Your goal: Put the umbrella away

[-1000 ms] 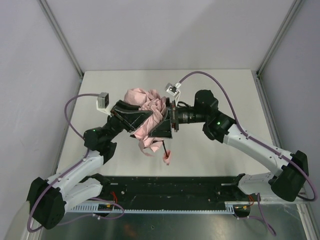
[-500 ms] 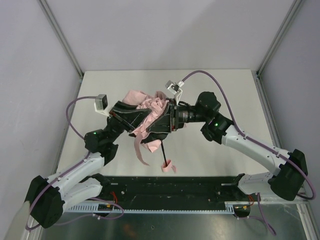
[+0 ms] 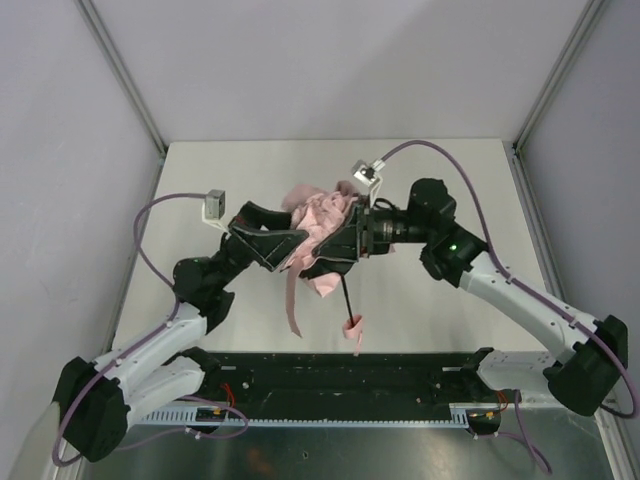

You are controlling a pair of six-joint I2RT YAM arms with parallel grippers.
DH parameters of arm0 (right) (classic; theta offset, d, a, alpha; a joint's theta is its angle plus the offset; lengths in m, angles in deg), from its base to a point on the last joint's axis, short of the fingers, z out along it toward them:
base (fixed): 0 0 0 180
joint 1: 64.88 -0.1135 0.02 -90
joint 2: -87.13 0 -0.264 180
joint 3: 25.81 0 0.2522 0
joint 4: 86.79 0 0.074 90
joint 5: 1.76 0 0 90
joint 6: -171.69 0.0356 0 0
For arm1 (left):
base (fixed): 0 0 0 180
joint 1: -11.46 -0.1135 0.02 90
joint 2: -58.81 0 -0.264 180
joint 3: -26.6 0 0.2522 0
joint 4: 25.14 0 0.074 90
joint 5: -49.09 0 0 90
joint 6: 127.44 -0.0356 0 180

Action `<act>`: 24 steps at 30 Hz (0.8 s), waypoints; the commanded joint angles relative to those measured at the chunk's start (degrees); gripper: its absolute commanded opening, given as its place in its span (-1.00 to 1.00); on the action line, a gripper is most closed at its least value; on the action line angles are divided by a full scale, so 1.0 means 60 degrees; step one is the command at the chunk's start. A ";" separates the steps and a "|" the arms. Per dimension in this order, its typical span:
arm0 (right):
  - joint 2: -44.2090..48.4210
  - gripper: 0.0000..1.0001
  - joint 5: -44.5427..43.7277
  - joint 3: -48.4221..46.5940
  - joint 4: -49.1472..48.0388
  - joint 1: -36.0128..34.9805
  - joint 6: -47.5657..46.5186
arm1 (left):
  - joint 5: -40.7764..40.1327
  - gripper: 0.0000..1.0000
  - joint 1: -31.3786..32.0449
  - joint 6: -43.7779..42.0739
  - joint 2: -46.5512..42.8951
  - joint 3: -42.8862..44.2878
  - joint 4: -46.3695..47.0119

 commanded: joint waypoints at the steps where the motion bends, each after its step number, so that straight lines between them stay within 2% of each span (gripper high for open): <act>1: 0.0891 -1.00 -0.0510 -0.0027 0.1105 0.1024 -0.0887 | 0.0748 0.93 -0.0835 -0.0914 -0.0879 -0.0114 -0.2337; 4: 0.0967 -1.00 -0.1372 -0.0320 0.2983 0.1685 -0.2005 | 0.0485 0.98 -0.1588 -0.1951 -0.1738 0.0092 -0.5147; 7: 0.0605 -1.00 -0.3580 -0.1169 0.5207 0.2053 -0.3629 | -0.0815 0.99 -0.1977 -0.3309 -0.2527 0.0702 -0.8673; 10: -0.0075 -1.00 -0.7501 -0.2204 0.6797 0.2075 -0.5046 | -0.1684 0.93 -0.2027 -0.4160 -0.2941 0.1137 -1.0429; 12: -0.0718 -1.00 -1.0961 -0.2828 0.7191 0.2058 -0.6007 | -0.1918 0.88 -0.2013 -0.4376 -0.3068 0.1292 -1.0902; 15: -0.1781 -1.00 -1.4847 -0.3449 0.6297 0.2111 -0.8310 | -0.2095 0.84 -0.1796 -0.4457 -0.3160 0.1377 -1.1173; 17: -0.2419 -1.00 -1.6632 -0.3682 0.4843 0.2034 -1.0280 | -0.2167 0.82 -0.1633 -0.4439 -0.3233 0.1370 -1.1293; 21: -0.3343 -1.00 -1.7293 -0.3452 0.1692 0.1595 -1.3488 | -0.2293 0.80 -0.1510 -0.4284 -0.3605 0.1241 -1.1525; 24: -0.4129 -1.00 -1.7279 -0.2930 0.0627 0.0945 -1.4200 | -0.2550 0.80 -0.1495 -0.4183 -0.4033 0.1045 -1.1822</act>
